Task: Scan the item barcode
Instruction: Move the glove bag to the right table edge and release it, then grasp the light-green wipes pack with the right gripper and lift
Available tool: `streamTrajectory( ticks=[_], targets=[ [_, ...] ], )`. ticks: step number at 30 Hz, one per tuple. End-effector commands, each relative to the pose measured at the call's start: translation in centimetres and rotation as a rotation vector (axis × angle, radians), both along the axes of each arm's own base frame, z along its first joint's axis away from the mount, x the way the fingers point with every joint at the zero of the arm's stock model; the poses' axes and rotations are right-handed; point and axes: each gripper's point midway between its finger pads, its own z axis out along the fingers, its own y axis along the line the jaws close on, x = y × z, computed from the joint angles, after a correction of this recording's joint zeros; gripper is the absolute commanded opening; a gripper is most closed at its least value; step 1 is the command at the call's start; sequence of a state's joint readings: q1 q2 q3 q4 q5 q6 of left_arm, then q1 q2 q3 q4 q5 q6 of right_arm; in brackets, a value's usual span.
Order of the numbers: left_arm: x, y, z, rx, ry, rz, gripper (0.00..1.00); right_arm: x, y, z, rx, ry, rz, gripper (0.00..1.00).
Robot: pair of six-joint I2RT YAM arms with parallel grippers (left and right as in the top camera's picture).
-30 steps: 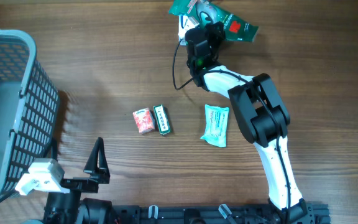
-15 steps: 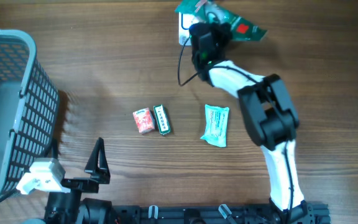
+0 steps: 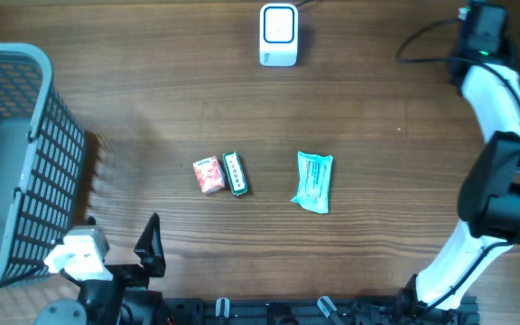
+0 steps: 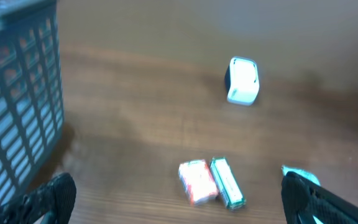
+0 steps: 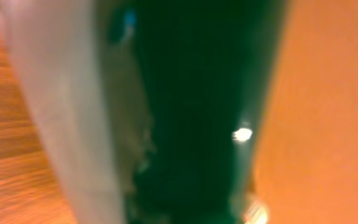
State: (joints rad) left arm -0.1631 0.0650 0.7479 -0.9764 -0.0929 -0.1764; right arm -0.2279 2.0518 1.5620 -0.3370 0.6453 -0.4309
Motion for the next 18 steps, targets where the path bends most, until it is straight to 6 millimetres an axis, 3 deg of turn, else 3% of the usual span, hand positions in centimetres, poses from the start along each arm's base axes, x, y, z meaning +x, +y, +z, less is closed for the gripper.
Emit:
streamTrajectory(
  ticks=[1, 2, 3, 4, 6, 9, 11, 12, 13, 14, 18],
  targets=[
    [-1.0, 0.4, -2.8, 0.035, 0.112, 0.012, 1.0, -1.5, -3.0, -2.7, 0.18, -0.108, -0.13, 0.04],
    [-1.2, 0.5, -3.2, 0.038, 0.129, 0.012, 1.0, -1.9, -3.9, -2.7, 0.184, -0.124, -0.158, 0.17],
    [-1.2, 0.5, -3.2, 0.038, 0.128, 0.012, 1.0, -2.3, -4.7, -2.2, 0.189, -0.151, -0.187, 0.65],
    [-1.2, 0.5, -3.1, 0.038, 0.128, 0.012, 1.0, -2.2, -4.6, -1.5, 0.198, -0.174, -0.189, 1.0],
    [-1.2, 0.5, -3.2, 0.038, 0.128, 0.012, 1.0, -1.0, -2.3, 1.3, 0.258, -0.259, -0.131, 1.0],
    [-1.2, 0.5, -3.2, 0.038, 0.128, 0.012, 1.0, 0.3, 3.6, 5.6, 0.397, -0.383, -0.05, 1.0],
    [-1.2, 0.5, -3.2, 0.038, 0.128, 0.012, 1.0, -0.2, 12.0, 8.7, 0.639, -0.439, 0.019, 1.0],
    [-1.2, 0.5, -3.1, 0.038, 0.128, 0.012, 1.0, -0.7, 15.0, 9.5, 0.709, -0.435, 0.042, 1.0],
    [-1.2, 0.5, -3.2, 0.038, 0.128, 0.012, 1.0, -1.6, 18.1, 10.0, 0.769, -0.417, 0.055, 0.99],
    [-1.2, 0.5, -3.1, 0.038, 0.128, 0.012, 1.0, -3.3, 23.2, 9.8, 0.808, -0.348, 0.088, 1.0],
    [-1.2, 0.5, -3.2, 0.038, 0.128, 0.012, 1.0, -9.6, 36.1, 6.2, 0.763, -0.049, 0.267, 0.99]
  ],
)
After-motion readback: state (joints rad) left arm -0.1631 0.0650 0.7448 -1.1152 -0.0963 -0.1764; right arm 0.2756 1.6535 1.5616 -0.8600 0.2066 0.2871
